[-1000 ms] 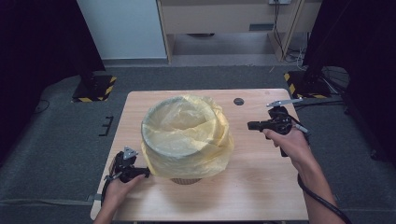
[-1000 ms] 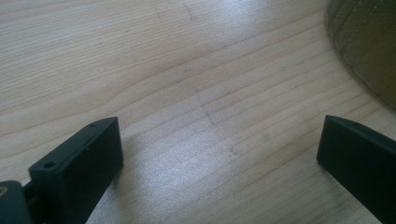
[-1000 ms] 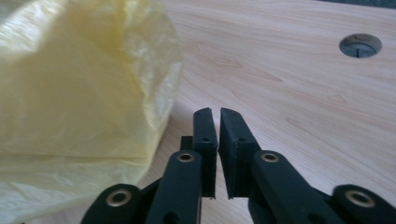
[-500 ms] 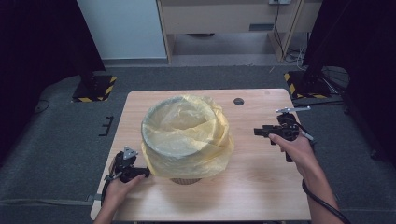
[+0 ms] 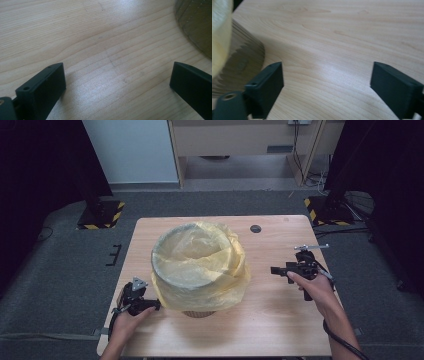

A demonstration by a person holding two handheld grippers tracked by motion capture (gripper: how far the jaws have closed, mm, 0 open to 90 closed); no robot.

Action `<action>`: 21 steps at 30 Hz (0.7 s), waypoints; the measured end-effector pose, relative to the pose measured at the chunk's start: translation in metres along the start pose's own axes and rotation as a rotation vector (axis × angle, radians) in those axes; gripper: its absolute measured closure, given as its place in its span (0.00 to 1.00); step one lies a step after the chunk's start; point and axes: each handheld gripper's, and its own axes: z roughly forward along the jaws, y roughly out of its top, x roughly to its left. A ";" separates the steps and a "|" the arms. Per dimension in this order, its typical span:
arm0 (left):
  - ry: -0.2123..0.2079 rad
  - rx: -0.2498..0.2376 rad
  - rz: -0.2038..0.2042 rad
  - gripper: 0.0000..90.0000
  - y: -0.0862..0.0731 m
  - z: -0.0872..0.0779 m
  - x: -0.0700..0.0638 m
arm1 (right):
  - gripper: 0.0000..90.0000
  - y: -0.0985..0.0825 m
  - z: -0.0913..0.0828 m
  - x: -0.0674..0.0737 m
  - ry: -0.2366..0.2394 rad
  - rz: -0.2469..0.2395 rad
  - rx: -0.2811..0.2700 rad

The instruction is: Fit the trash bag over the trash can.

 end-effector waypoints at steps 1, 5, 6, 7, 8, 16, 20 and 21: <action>0.000 0.000 0.000 0.00 0.000 0.000 0.000 | 0.11 -0.002 0.002 0.000 -0.002 0.004 0.004; 0.000 0.000 0.000 0.00 0.000 0.000 0.000 | 0.08 -0.013 0.013 -0.004 -0.025 0.033 0.021; 0.000 0.000 0.000 0.00 0.000 0.000 0.000 | 0.08 -0.015 0.014 -0.004 -0.034 0.037 0.024; 0.000 0.000 0.000 0.00 0.000 0.000 0.000 | 0.07 -0.017 0.016 -0.005 -0.049 0.037 0.034; 0.000 0.000 0.000 0.00 0.000 0.000 0.000 | 0.07 -0.017 0.016 -0.005 -0.049 0.037 0.034; 0.000 0.000 0.000 0.00 0.000 0.000 0.000 | 0.07 -0.032 0.031 -0.005 -0.109 0.027 0.091; 0.000 0.000 0.000 0.00 0.000 0.000 0.000 | 0.06 -0.038 0.038 -0.005 -0.127 0.024 0.117; 0.000 0.000 0.000 0.00 0.000 0.000 0.000 | 0.05 -0.039 0.039 -0.005 -0.129 0.020 0.111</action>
